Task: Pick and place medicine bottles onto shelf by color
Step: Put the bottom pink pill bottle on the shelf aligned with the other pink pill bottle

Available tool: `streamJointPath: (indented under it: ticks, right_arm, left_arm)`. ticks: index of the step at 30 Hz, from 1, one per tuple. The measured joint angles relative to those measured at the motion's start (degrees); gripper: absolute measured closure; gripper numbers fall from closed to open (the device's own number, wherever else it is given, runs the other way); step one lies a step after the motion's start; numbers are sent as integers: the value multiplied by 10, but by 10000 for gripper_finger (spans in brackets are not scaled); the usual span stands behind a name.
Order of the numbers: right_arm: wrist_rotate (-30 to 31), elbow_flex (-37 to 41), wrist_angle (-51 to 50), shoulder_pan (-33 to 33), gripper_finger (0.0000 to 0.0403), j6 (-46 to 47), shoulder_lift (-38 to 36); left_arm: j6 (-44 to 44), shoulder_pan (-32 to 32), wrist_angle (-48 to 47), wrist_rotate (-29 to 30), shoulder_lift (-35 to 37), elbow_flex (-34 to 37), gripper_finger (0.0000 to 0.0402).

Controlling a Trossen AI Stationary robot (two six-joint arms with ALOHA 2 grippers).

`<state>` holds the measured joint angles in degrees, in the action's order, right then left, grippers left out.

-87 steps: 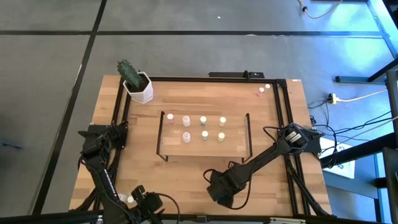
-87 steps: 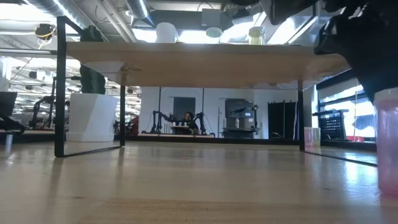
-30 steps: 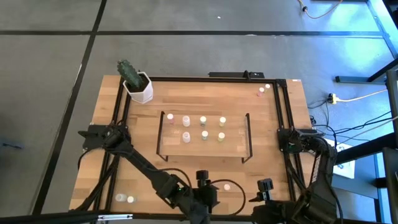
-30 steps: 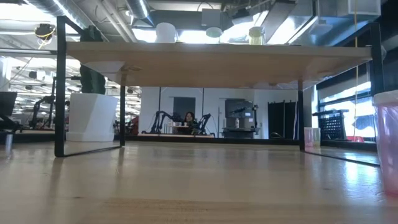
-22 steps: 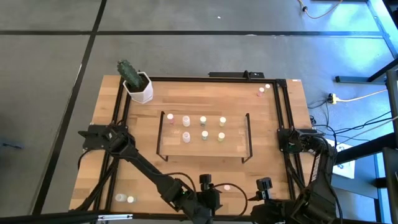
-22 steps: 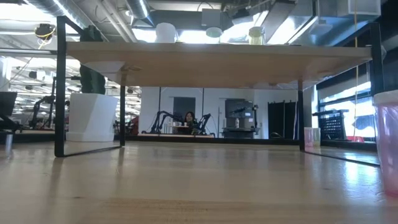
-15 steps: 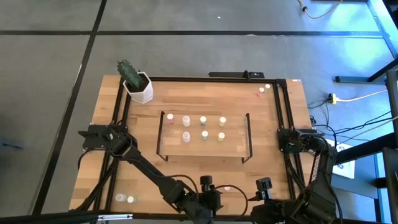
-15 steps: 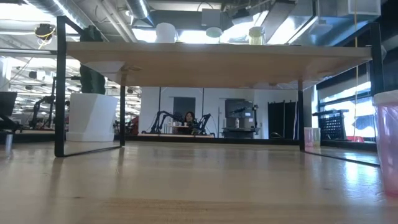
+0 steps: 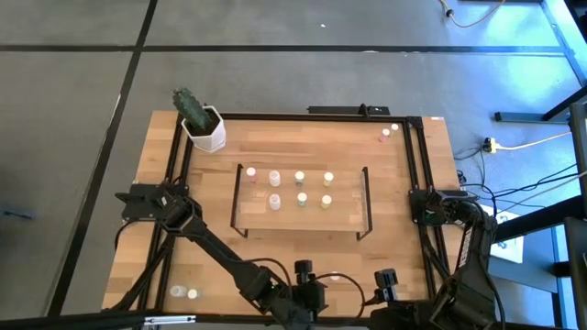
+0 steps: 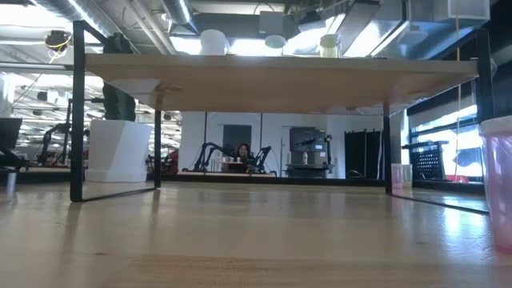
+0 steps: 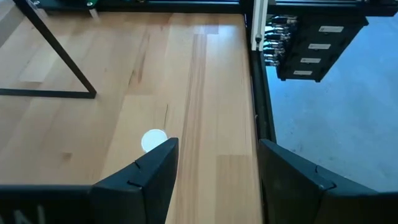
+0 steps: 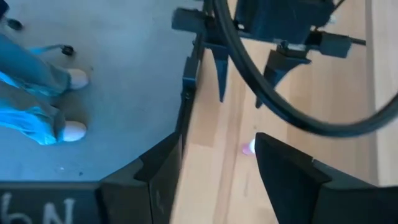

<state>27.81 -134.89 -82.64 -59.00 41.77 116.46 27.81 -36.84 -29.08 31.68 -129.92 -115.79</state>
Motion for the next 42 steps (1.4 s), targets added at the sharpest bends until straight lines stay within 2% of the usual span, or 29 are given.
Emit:
streamJointPath:
  ticks: [11, 20, 29, 42]
  right_arm:
    - [-1, 0, 52, 0, 196, 0, 0]
    - [-2, 0, 53, 0, 196, 0, 0]
    - [0, 0, 53, 0, 196, -1, 0]
    - [2, 0, 54, 0, 196, -1, 0]
  left_arm:
    - [-43, 0, 6, -11, -12, 0, 189]
    - [-57, 23, 14, -8, -12, 3, 182]
    - [-56, 38, 111, -11, -12, 71, 141]
    - [-15, 66, 211, -12, -12, 159, 138]
